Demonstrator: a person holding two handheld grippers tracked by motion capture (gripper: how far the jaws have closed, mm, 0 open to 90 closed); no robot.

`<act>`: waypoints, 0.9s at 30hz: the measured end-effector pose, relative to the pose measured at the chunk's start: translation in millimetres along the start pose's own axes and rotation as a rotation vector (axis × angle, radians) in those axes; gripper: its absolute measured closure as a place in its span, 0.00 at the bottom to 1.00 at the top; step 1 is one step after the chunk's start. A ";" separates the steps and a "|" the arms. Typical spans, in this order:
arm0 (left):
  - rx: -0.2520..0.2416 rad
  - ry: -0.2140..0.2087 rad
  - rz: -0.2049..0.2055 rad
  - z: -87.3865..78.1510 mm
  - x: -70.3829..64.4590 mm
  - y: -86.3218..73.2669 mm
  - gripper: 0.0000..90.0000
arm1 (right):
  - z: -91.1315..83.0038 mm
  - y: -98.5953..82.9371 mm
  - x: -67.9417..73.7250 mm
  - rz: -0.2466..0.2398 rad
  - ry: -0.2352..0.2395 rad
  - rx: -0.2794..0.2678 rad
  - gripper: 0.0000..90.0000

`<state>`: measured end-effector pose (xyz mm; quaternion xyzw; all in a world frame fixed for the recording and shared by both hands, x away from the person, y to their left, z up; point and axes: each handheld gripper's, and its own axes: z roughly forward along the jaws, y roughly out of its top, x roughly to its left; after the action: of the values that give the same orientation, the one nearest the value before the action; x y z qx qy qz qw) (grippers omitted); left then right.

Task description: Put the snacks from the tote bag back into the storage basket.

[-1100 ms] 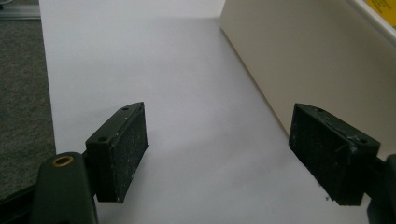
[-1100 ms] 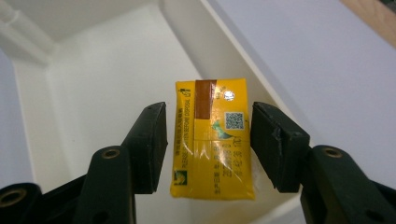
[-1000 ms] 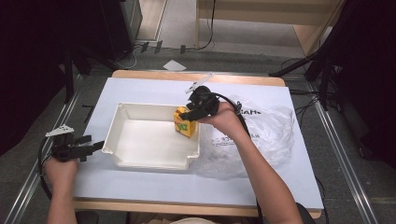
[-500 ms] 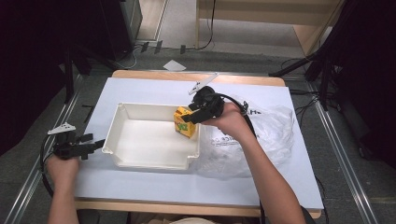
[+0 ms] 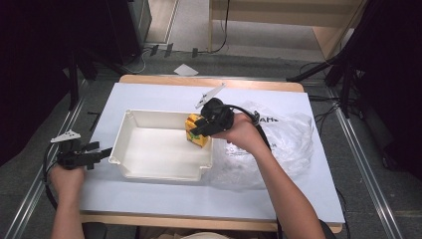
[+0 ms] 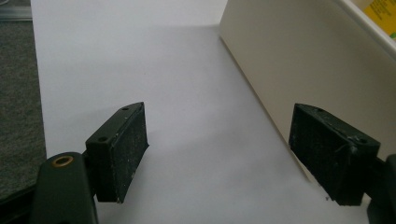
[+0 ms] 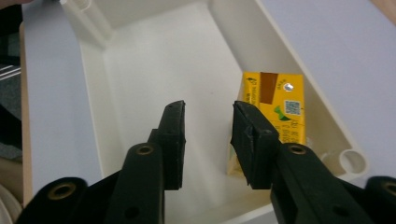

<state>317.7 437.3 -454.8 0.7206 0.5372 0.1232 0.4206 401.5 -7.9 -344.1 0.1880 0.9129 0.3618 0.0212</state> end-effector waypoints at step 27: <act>0.001 -0.004 0.000 0.0 0.4 0.9 0.23 | 20.5 -12.2 -16.0 0.045 0.048 0.102 1.00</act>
<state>318.4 437.6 -454.2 0.7211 0.5362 0.1215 0.4216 415.9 -8.4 -368.9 0.2004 0.9260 0.3195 -0.0183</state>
